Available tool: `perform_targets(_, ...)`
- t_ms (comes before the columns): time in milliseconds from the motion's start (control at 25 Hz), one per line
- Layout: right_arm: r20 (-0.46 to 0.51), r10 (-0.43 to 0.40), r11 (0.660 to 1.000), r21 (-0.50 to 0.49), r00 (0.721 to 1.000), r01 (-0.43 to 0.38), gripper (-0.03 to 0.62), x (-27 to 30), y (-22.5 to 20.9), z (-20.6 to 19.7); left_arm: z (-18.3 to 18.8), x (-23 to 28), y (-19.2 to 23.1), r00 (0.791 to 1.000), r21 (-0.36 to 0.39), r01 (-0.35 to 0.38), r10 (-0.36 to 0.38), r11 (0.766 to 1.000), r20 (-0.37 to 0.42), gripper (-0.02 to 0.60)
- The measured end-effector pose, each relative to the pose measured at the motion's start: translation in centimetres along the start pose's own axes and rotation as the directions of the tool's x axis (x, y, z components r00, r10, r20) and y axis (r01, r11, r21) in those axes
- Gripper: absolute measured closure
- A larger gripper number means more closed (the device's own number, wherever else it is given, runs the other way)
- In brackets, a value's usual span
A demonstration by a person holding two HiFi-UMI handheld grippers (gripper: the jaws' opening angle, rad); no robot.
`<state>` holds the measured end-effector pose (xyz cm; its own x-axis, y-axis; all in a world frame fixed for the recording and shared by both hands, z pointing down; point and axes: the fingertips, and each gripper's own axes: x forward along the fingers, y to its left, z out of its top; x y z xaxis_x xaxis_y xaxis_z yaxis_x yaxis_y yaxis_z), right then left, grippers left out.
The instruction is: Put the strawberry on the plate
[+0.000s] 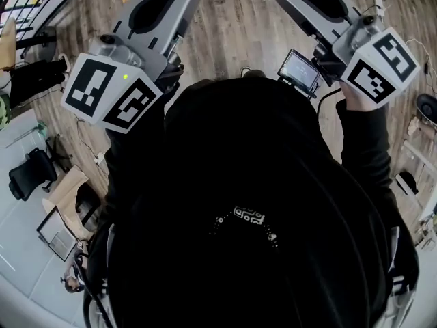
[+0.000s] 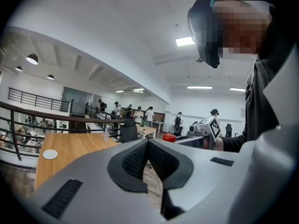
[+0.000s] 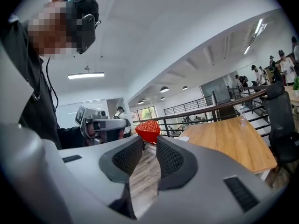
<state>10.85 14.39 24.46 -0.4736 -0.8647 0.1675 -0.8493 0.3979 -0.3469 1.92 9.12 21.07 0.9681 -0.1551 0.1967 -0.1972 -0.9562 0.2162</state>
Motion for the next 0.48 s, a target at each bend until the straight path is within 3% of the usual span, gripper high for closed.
perform_targets(200,0.028,0.004,0.998,0.057,1.000,-0.005,0.490,-0.3,-0.3,-0.3,-0.2,-0.5,0.7,0.999,0.001,-0.037,0.037,0.999,-0.027,0.581)
perform_targets(480,0.031,-0.022,1.000,0.018,0.999,0.021,0.490,0.9,0.0,1.8,0.6,-0.7,3.3,0.998,-0.052,-0.062,0.063,0.997,0.028,0.581)
